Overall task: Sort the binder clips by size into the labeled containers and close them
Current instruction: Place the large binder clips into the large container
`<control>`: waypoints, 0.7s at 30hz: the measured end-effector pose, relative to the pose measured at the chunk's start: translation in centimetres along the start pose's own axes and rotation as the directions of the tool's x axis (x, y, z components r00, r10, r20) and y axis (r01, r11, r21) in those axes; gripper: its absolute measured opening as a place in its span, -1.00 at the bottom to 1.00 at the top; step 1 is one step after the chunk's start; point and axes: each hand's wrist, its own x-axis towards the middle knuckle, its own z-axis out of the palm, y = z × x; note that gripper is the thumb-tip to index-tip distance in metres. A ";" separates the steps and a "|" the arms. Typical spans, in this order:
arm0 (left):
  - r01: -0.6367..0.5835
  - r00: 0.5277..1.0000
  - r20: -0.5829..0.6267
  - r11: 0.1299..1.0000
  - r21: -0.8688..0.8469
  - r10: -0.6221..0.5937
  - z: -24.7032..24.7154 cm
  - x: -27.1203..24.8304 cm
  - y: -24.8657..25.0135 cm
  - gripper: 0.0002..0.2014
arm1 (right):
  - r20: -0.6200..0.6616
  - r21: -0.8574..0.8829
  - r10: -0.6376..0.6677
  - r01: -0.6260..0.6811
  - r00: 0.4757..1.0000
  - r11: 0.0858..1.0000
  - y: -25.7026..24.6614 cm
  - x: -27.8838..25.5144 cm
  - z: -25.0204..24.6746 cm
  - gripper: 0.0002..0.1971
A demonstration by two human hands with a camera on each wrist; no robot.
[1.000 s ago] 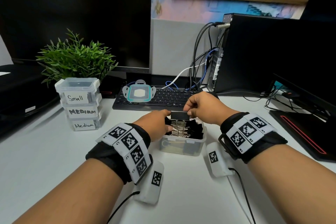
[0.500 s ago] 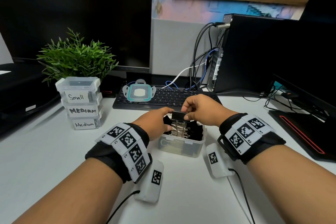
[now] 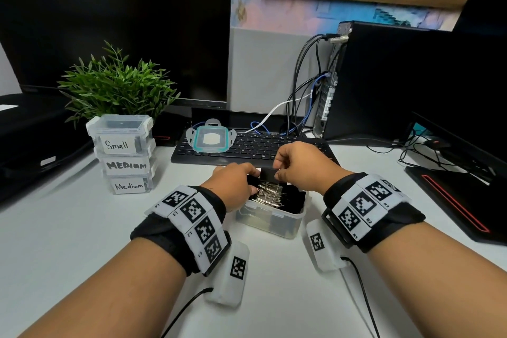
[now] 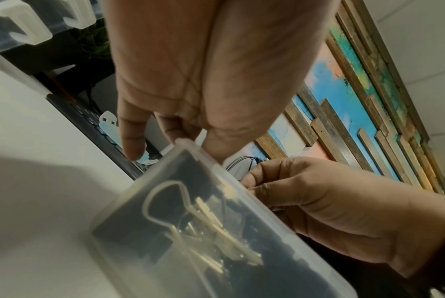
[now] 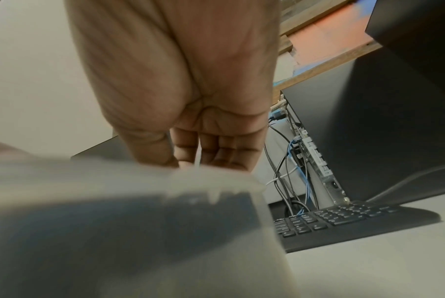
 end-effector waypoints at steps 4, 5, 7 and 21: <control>-0.002 1.000 -0.018 1.000 0.000 0.002 0.1 0.0 0.0 -0.62 | 0.008 0.064 0.016 -0.017 1.000 0.998 0.2 0.1 0.0 -0.86; 0.002 1.000 -0.019 1.000 -0.016 -0.002 0.2 0.0 0.0 -0.63 | 0.031 0.075 0.026 -0.028 0.999 0.997 0.2 0.1 -0.1 -0.85; 0.008 1.000 -0.014 0.998 -0.061 -0.009 0.2 -0.1 -0.1 -0.65 | 0.065 0.062 0.034 -0.038 0.997 0.997 0.3 0.0 0.0 -0.83; -0.019 1.000 -0.010 0.989 -0.148 0.018 0.0 -0.4 0.0 -0.66 | 0.029 0.155 -0.007 0.003 1.000 0.988 0.7 -0.3 0.0 -0.87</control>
